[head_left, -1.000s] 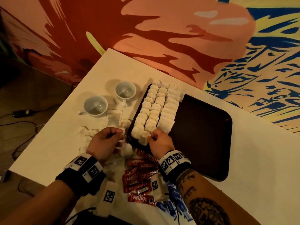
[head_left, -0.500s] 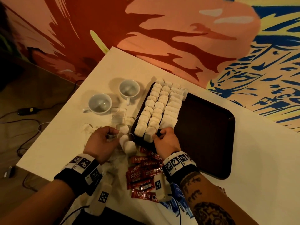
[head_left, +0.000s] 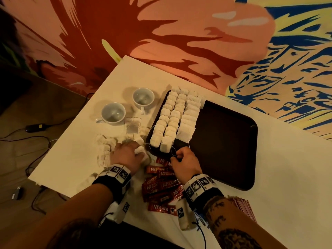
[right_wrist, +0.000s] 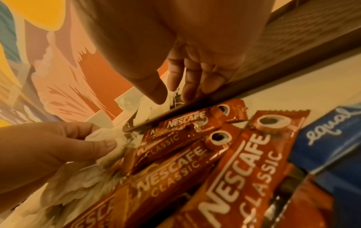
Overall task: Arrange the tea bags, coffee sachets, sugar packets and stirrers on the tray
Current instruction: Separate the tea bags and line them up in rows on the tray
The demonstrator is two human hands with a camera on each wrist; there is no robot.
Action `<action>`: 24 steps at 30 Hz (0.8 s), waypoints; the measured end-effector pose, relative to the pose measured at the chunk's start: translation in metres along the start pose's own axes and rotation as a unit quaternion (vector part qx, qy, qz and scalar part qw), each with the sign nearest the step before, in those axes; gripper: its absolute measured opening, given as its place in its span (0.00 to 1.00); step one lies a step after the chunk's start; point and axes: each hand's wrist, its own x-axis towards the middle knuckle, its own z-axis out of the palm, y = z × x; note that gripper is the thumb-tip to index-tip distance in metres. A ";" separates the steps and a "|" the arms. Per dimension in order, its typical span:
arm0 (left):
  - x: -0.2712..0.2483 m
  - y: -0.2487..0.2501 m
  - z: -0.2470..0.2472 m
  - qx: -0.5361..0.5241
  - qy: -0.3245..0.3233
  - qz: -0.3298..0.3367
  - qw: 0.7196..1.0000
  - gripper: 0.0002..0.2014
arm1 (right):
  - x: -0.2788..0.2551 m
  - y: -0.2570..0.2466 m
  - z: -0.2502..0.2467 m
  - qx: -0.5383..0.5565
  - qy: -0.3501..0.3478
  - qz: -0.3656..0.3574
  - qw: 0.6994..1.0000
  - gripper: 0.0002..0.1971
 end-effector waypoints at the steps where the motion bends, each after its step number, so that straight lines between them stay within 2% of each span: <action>1: 0.000 -0.001 -0.004 -0.009 -0.002 0.002 1.000 0.14 | 0.000 0.001 -0.001 0.004 0.000 0.004 1.000 0.10; 5: -0.005 -0.010 -0.025 -0.135 0.031 -0.017 0.990 0.07 | 0.003 0.000 -0.005 0.021 -0.003 0.018 1.000 0.13; 7: -0.012 -0.013 -0.037 -0.199 0.049 -0.040 0.978 0.04 | 0.003 0.001 -0.007 0.032 -0.006 0.022 0.999 0.13; 9: -0.015 -0.017 -0.044 -0.284 0.066 -0.062 0.955 0.06 | 0.002 0.002 -0.010 0.040 -0.010 0.024 0.999 0.14; 11: -0.017 -0.022 -0.048 -0.396 0.082 -0.088 0.910 0.09 | 0.001 0.004 -0.012 0.047 -0.010 0.023 0.999 0.13; 13: -0.021 -0.023 -0.052 -0.504 0.082 -0.115 0.852 0.09 | 0.000 0.005 -0.014 0.053 -0.007 0.018 0.998 0.12; 15: -0.026 -0.017 -0.056 -0.613 0.068 -0.115 0.779 0.10 | 0.000 0.007 -0.015 0.061 -0.005 0.014 0.998 0.11; 18: -0.030 -0.001 -0.063 -0.754 0.044 -0.084 0.650 0.14 | 0.000 0.010 -0.015 0.075 -0.002 0.005 0.997 0.10; 19: -0.031 0.005 -0.068 -0.778 0.033 -0.076 0.623 0.14 | 0.001 0.012 -0.015 0.083 -0.005 0.003 0.997 0.10; 20: -0.032 0.010 -0.071 -0.793 0.022 -0.074 0.605 0.13 | 0.001 0.012 -0.016 0.092 -0.008 0.000 0.996 0.10; 24: -0.042 0.036 -0.091 -0.811 -0.022 -0.070 0.581 0.12 | 0.001 0.012 -0.023 0.122 -0.001 -0.028 0.992 0.07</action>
